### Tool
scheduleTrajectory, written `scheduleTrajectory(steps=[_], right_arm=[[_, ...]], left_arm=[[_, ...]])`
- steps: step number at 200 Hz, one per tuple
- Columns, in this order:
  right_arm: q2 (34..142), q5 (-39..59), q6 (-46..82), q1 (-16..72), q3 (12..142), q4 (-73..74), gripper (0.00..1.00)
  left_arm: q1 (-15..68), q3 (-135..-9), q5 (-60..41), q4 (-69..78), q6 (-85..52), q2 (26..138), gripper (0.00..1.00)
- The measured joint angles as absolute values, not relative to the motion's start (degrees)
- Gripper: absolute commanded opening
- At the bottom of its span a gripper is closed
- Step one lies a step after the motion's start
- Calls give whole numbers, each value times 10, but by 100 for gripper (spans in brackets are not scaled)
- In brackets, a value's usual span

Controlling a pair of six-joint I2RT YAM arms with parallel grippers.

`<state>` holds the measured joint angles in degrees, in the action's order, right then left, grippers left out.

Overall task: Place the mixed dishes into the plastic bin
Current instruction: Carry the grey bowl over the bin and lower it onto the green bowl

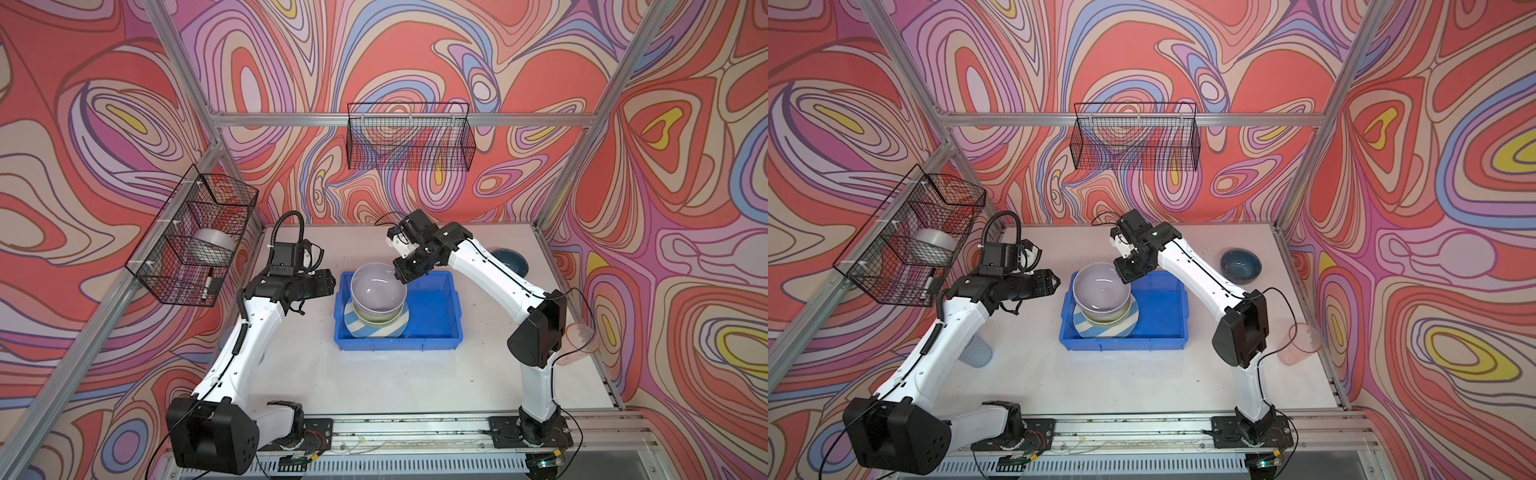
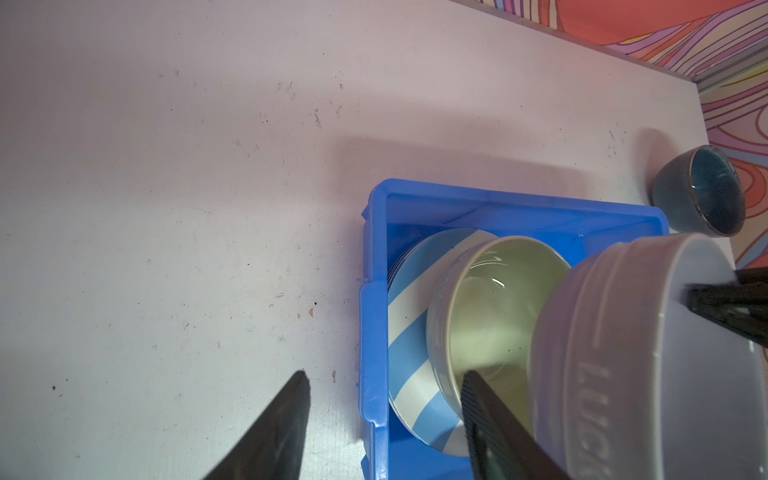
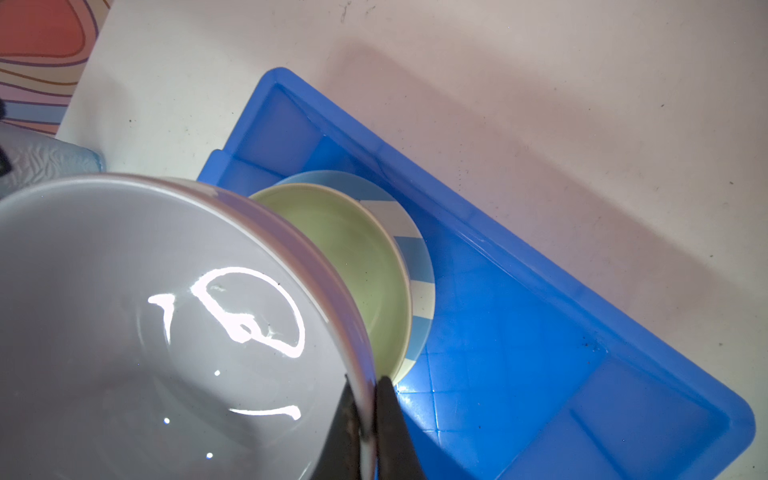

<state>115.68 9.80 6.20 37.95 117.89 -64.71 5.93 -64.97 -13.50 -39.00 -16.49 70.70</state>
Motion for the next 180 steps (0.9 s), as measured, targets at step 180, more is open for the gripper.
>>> scheduleTrajectory(steps=[180], right_arm=[[1198,77,70,380,1136,-608,0]], left_arm=[[59,-650,-135,-390,-165,705,62]])
